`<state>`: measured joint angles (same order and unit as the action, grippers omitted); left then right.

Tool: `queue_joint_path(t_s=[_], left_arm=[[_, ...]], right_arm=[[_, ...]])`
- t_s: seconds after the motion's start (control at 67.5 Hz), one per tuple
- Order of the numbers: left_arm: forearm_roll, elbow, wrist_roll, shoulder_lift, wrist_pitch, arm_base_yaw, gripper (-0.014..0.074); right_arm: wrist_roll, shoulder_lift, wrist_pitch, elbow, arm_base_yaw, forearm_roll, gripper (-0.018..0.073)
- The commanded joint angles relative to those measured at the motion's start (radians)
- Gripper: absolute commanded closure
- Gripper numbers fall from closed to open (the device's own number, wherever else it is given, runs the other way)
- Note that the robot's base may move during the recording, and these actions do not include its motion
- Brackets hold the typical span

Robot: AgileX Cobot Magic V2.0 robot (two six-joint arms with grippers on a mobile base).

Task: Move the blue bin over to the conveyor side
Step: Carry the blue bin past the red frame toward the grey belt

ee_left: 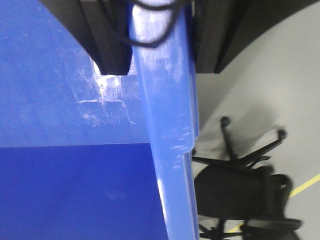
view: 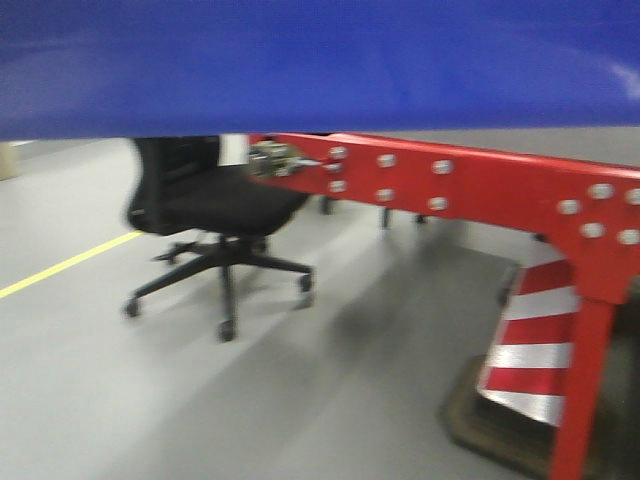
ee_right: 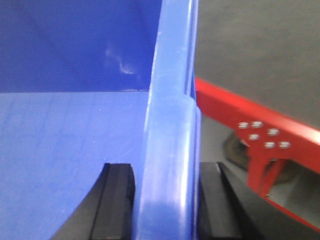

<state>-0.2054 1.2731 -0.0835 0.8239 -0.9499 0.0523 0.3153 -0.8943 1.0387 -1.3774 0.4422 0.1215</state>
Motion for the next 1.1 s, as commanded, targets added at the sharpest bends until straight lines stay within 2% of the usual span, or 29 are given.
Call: queue_joint_path(t_s=[0.0, 1.081], left_arm=[[0.008, 0.019, -0.022, -0.016, 0.111, -0.002, 0.0613], [0.008, 0.019, -0.022, -0.016, 0.111, -0.002, 0.0613]], right_arm=[[-0.017, 0.020, -0.105, -0.017, -0.008, 0.075, 0.0640], [-0.017, 0.020, -0.105, -0.017, -0.008, 0.075, 0.0640]])
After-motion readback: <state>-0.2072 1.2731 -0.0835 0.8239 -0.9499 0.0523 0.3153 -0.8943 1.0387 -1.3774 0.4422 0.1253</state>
